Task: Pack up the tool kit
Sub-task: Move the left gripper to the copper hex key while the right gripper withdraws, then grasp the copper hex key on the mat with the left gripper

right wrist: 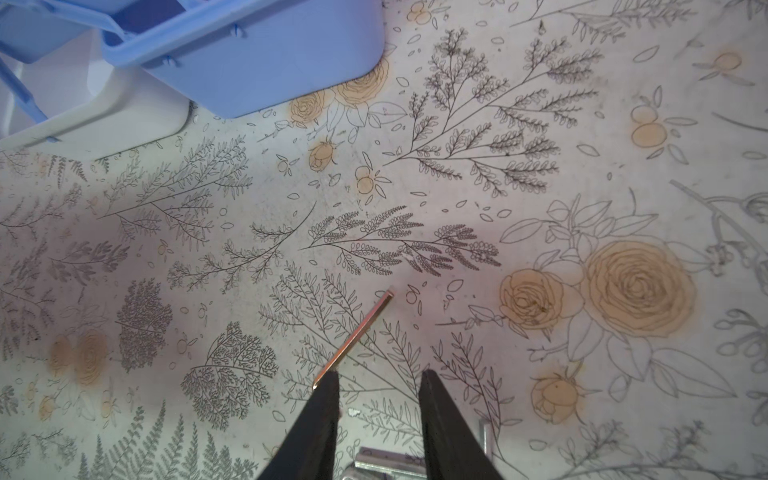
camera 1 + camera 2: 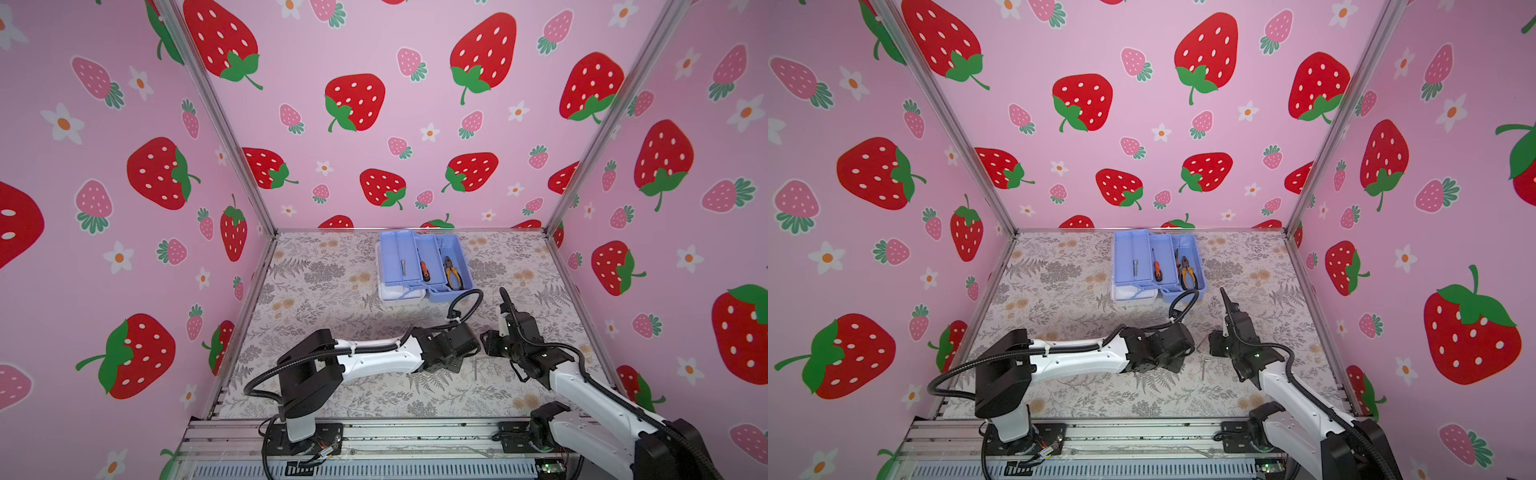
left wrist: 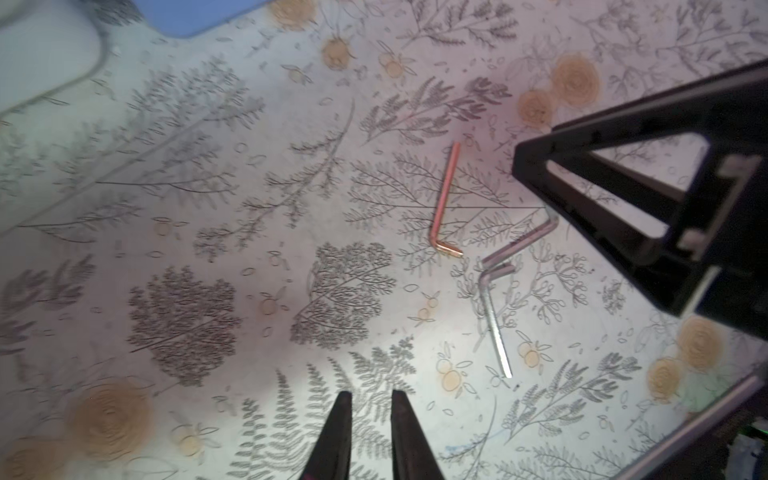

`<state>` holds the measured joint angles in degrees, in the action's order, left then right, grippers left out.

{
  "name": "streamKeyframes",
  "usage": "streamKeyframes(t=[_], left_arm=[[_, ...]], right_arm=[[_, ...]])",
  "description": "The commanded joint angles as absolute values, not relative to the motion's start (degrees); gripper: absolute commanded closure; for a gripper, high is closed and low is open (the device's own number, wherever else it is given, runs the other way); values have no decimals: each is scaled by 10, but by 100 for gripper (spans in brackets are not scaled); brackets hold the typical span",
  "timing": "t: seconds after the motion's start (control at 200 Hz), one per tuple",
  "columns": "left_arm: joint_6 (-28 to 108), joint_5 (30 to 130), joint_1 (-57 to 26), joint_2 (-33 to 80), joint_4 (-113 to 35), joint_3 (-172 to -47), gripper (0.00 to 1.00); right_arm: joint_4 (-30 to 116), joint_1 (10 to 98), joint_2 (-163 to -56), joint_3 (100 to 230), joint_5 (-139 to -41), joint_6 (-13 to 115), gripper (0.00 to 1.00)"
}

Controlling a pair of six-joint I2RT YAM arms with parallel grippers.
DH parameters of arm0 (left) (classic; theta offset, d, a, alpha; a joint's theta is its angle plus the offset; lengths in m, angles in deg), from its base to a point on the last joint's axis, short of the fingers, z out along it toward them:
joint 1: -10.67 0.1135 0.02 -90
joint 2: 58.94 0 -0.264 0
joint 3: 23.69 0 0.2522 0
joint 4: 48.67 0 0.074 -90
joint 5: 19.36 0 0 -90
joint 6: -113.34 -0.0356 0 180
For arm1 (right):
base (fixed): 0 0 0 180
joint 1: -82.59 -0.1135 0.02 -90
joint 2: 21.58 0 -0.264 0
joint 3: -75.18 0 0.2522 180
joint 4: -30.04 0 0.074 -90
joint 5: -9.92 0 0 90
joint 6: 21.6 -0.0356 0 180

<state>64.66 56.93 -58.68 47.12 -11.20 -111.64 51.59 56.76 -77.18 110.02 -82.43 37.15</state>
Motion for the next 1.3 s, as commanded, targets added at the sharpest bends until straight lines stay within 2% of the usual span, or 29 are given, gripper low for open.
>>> streamKeyframes(t=[0.0,0.11,0.22,0.425,0.75,0.89,1.295], left_arm=[[664,594,-601,516,-126,-1159,73],[664,609,-603,558,-129,-1192,70],[642,606,-603,585,-119,-1232,65],[597,615,-587,632,-109,-1308,58],[560,640,-544,692,-84,-1384,58],[548,650,-539,711,-72,-1405,61],[550,664,-527,738,-59,-1420,89]], right_arm=[[525,572,-762,1089,-818,362,65],[521,577,-753,1078,-808,360,73],[521,584,-742,1072,-805,359,77],[520,613,-716,1058,-815,365,76],[514,642,-720,1053,-849,374,73],[510,646,-722,1051,-852,376,73],[509,654,-727,1051,-861,376,72]])
